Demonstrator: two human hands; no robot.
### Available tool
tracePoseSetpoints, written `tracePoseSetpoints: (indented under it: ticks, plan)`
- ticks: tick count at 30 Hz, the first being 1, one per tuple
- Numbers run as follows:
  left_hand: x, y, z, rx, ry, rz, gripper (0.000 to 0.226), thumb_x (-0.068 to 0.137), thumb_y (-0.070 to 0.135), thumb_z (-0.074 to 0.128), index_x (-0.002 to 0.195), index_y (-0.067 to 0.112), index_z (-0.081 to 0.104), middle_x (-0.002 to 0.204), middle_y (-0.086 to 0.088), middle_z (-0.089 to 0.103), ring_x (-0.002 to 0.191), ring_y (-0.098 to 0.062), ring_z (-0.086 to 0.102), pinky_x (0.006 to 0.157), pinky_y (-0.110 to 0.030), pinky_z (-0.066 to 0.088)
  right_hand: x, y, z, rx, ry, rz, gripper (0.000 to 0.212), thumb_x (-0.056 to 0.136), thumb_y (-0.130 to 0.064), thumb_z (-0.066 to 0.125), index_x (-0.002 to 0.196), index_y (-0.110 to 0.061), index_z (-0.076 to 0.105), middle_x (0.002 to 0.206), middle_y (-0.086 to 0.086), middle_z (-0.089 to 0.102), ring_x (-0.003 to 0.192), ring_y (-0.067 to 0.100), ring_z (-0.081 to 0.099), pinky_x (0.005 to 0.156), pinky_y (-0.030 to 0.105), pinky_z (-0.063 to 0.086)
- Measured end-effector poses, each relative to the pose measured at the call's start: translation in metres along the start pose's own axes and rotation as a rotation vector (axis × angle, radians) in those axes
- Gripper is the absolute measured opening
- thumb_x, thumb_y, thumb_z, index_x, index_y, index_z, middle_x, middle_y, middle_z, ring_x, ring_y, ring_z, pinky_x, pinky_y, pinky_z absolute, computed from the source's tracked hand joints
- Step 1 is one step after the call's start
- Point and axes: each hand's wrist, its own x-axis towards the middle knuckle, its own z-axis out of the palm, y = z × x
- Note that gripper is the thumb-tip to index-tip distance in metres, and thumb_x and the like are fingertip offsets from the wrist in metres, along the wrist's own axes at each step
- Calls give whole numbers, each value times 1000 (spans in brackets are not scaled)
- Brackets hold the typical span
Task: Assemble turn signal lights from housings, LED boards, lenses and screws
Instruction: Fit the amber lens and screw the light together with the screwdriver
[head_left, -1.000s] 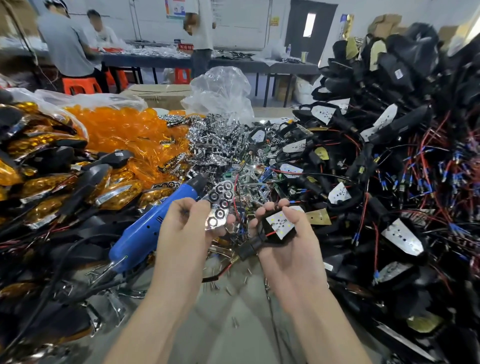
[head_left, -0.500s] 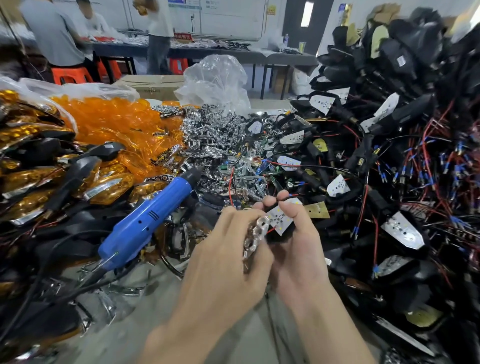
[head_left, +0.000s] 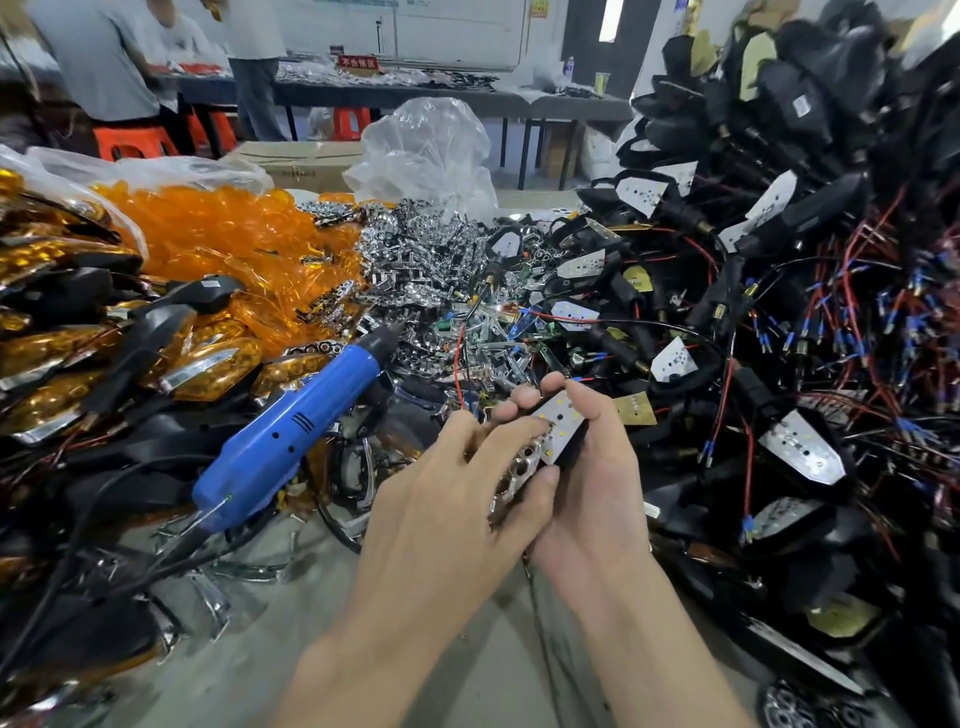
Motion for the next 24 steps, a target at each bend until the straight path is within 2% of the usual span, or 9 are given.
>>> tracePoseSetpoints:
  ticks: [7,11,17,24]
  plan:
    - [-1,0,0,7,2,4,31,92,47,52,121,41,58,89,8,48,73,-12,52,51,-18,35,1,1,0,16,19,18,17,90,-28,61,78,-18,68,81,-2,60,75,17,63,89,33,48]
    - [-1,0,0,-11,2,-5,30,93,48,51,122,44,54,89,8,48,68,-13,54,47,-25,43,1,2,0,3,25,18,15,88,-28,64,77,-19,69,81,-2,60,76,17,63,86,32,51]
    - [-1,1,-2,-17,-3,0,32,94,46,50,122,37,61,88,8,46,61,-15,55,45,-33,49,1,3,0,-2,64,31,13,85,-30,69,77,-21,74,80,-3,63,74,15,65,82,31,53]
    - [-1,1,-4,-8,-32,-9,36,94,47,49,128,42,57,89,10,43,61,-12,52,45,-30,48,1,3,-1,-29,77,21,16,87,-35,67,81,-22,75,80,-3,63,75,15,65,87,31,53]
